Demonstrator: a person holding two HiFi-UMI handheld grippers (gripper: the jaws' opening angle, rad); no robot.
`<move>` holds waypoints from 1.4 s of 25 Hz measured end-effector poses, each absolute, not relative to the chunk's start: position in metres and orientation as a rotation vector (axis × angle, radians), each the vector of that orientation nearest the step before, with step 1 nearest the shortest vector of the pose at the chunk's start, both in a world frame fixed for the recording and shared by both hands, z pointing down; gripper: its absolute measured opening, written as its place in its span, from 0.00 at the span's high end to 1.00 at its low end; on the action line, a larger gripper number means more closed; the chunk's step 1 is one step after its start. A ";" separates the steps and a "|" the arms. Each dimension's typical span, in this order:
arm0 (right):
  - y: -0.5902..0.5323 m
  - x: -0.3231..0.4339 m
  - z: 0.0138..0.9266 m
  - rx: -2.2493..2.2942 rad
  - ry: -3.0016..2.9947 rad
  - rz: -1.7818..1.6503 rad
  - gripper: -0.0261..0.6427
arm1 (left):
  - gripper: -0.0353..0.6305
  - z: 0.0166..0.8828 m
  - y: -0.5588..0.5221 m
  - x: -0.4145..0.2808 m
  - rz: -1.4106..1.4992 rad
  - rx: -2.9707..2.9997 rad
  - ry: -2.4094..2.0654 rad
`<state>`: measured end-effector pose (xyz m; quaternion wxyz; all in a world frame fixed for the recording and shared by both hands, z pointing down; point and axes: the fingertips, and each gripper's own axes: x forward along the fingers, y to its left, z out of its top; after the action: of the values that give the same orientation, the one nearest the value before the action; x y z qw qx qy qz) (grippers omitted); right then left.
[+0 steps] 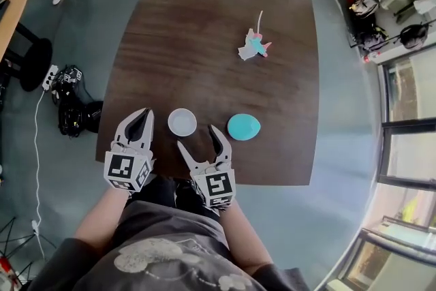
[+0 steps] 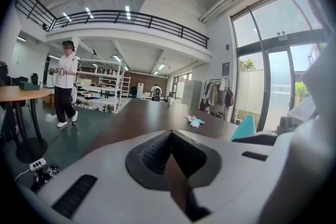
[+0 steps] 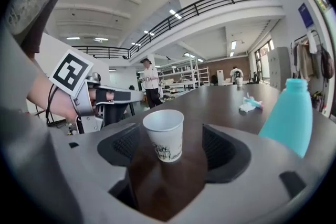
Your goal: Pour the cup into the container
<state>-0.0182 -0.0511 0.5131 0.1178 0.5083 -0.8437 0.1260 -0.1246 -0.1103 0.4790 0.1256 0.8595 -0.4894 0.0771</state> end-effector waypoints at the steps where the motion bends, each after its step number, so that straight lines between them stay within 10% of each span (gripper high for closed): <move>1: -0.052 -0.022 0.519 1.464 -2.459 0.376 0.44 | 0.94 0.483 -0.112 -0.124 0.232 2.497 -1.419; 35: -0.099 -0.056 0.560 1.486 -2.327 0.371 0.45 | 0.94 0.531 -0.127 -0.132 0.371 2.449 -1.315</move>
<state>-0.0556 -0.0989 0.5604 0.1769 0.5251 -0.8221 0.1311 -0.1322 -0.1268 0.5308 0.1677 0.8610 -0.4621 0.1303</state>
